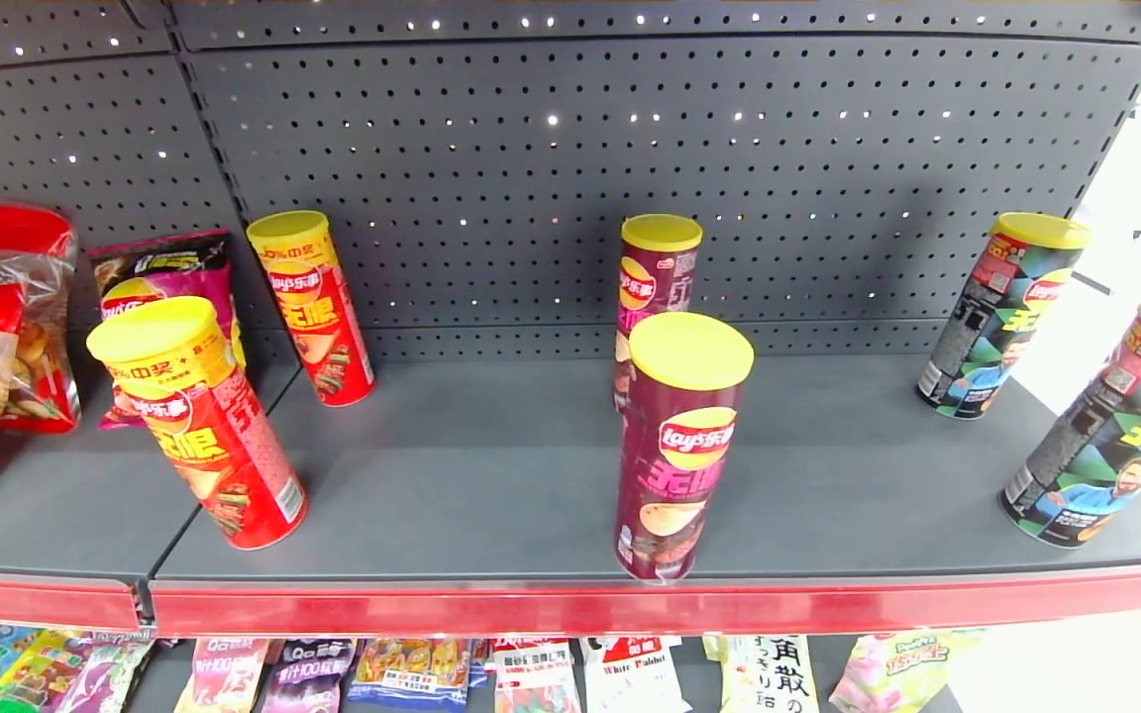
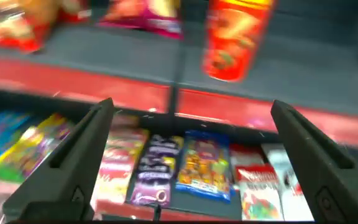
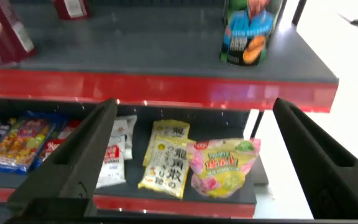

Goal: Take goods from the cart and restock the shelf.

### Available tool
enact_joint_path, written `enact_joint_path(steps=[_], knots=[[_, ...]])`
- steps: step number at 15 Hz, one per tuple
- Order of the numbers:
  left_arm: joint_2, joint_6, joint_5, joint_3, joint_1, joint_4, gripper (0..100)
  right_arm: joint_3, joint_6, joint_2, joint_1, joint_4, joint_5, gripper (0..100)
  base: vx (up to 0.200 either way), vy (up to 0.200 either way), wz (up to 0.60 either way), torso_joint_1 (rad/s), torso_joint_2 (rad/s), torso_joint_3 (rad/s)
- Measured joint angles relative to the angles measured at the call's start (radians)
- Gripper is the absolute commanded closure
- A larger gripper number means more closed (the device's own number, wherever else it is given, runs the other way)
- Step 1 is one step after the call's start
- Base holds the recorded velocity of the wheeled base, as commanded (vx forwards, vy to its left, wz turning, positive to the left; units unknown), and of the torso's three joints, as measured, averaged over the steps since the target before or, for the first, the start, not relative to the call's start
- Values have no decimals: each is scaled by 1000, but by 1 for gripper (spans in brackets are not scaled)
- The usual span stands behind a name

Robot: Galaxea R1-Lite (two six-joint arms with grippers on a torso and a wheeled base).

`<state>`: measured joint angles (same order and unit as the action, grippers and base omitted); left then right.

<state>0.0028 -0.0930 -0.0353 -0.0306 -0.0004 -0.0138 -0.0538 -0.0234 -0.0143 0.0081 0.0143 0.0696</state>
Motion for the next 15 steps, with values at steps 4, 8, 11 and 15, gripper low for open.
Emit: enact_joint_path(steps=[4,8,11,15], knots=[[0,75,50,28,-1,13,0,-206,13,-200,41,5,63,0,0,0,0,0,0,0],[-2,96,50,30,-1,13,0,-274,-32,-457,113,7,141,0,0,0,0,0,0,0],[-2,95,51,31,-1,13,0,-307,-48,-650,164,13,156,0,0,0,0,0,0,0],[-2,96,50,31,-1,12,0,-370,-40,-884,254,39,160,0,0,0,0,0,0,0]])
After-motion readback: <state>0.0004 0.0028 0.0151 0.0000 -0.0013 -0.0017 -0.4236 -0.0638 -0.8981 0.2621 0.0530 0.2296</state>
